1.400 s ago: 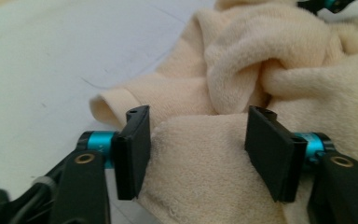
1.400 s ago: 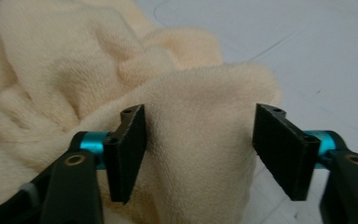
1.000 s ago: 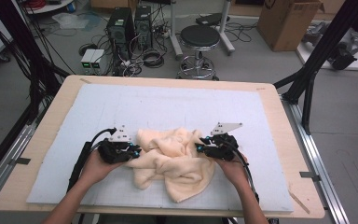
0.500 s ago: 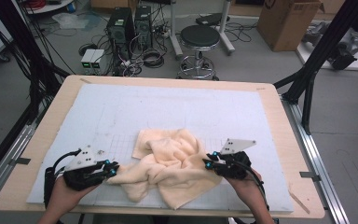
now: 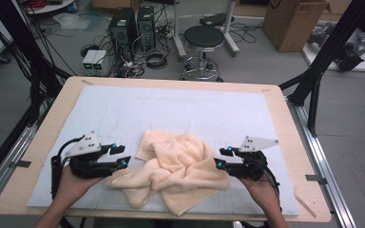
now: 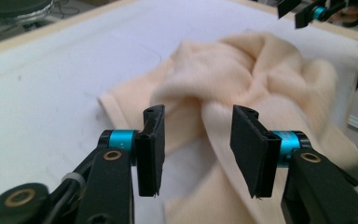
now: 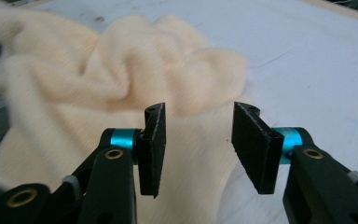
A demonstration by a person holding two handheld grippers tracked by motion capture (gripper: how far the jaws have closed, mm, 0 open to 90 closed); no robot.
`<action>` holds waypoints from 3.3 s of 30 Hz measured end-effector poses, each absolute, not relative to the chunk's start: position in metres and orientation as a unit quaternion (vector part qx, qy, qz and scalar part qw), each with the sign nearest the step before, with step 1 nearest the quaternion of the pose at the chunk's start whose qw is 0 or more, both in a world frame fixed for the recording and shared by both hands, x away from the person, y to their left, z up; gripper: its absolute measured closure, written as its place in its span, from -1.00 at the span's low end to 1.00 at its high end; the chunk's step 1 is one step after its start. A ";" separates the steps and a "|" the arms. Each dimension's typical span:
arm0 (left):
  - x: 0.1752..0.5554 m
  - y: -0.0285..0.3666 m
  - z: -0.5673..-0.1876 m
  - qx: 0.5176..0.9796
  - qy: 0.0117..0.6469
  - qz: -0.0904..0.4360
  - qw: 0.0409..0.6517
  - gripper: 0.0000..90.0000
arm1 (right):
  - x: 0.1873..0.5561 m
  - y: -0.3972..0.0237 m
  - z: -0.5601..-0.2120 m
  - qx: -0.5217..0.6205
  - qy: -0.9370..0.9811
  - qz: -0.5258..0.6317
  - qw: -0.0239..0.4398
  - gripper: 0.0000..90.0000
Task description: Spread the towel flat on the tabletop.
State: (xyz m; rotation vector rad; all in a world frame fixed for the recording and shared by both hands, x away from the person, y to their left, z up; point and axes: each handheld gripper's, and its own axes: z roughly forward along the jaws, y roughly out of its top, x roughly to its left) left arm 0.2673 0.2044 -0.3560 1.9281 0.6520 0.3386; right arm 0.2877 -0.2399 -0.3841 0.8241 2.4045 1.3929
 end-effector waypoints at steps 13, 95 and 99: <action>0.347 0.131 -0.411 0.852 0.298 0.062 0.427 0.00 | 0.357 -0.196 -0.432 0.311 0.847 0.428 0.057 0.22; 0.371 0.098 -0.431 0.872 0.308 0.060 0.376 0.52 | 0.287 -0.157 -0.410 0.162 0.880 0.445 0.022 0.64; 0.368 0.097 -0.426 0.875 0.296 0.069 0.376 0.87 | 0.290 -0.161 -0.408 0.174 0.871 0.460 0.022 0.44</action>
